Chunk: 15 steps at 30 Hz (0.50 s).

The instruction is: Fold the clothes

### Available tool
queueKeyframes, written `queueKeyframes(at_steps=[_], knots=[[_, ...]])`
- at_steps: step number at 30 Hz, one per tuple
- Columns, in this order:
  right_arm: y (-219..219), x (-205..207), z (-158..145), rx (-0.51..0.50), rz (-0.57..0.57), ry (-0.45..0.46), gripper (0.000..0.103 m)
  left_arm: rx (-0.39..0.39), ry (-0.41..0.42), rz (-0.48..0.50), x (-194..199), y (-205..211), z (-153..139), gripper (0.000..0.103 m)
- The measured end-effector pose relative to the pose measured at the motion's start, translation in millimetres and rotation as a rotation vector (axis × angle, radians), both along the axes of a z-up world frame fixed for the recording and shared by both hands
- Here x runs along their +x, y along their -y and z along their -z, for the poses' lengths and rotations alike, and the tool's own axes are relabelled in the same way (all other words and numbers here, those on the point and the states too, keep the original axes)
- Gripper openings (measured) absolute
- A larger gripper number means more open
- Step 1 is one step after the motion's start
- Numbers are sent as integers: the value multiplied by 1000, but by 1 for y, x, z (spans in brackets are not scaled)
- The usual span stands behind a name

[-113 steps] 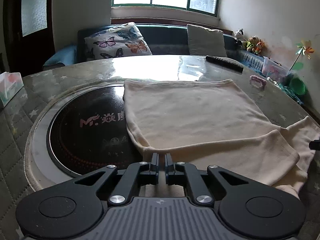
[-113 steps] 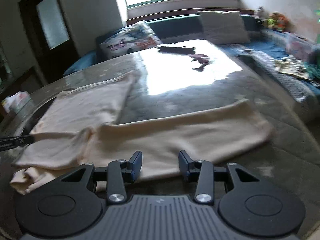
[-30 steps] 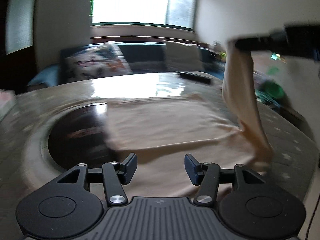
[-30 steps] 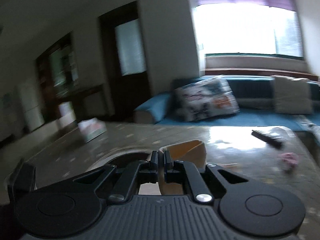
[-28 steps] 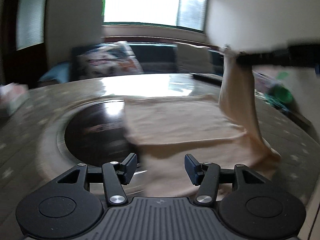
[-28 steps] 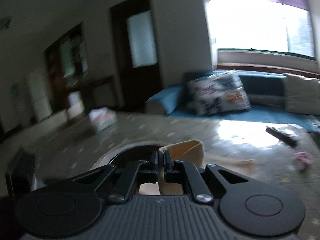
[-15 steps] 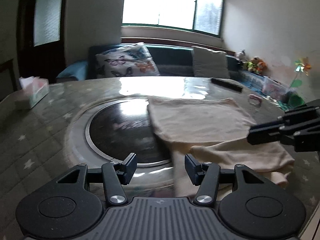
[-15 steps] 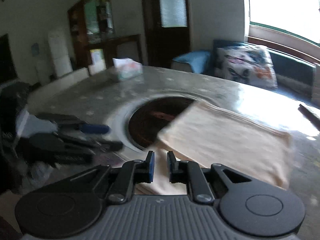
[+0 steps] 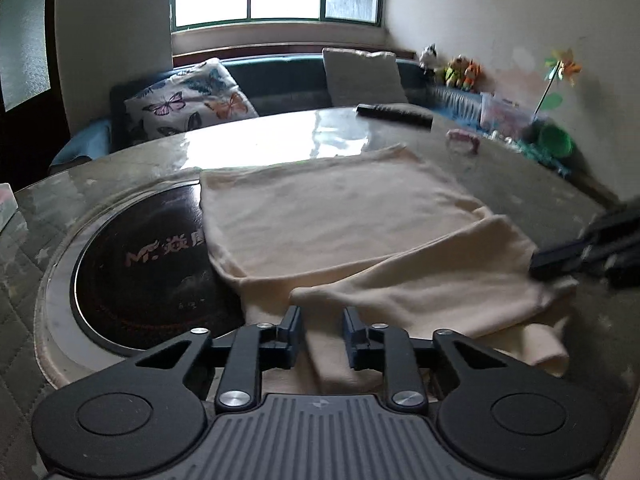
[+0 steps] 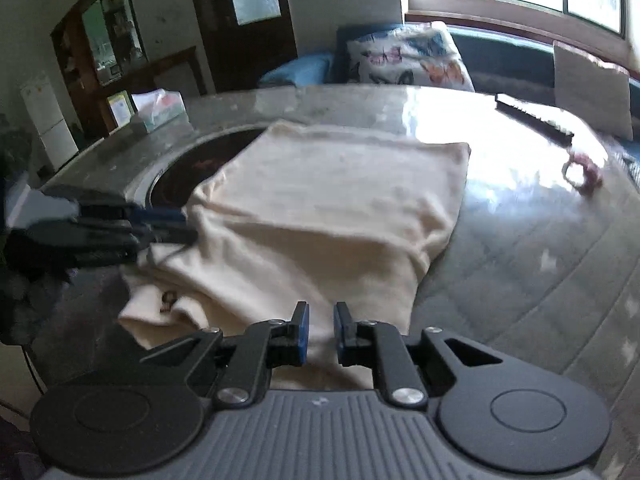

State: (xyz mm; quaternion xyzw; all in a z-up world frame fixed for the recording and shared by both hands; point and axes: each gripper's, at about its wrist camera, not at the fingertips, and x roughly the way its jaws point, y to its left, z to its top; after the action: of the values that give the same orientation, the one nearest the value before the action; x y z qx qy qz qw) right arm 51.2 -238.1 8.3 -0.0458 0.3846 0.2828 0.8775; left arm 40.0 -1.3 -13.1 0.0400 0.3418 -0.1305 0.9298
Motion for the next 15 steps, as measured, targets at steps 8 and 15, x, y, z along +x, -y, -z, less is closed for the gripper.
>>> queueKeyframes(at_steps=[8, 15], knots=[[9, 47, 12, 21, 89, 10, 12, 8, 25, 34, 8, 9, -7, 24], [6, 41, 7, -12, 44, 43, 12, 48, -8, 62, 17, 5, -1, 25]])
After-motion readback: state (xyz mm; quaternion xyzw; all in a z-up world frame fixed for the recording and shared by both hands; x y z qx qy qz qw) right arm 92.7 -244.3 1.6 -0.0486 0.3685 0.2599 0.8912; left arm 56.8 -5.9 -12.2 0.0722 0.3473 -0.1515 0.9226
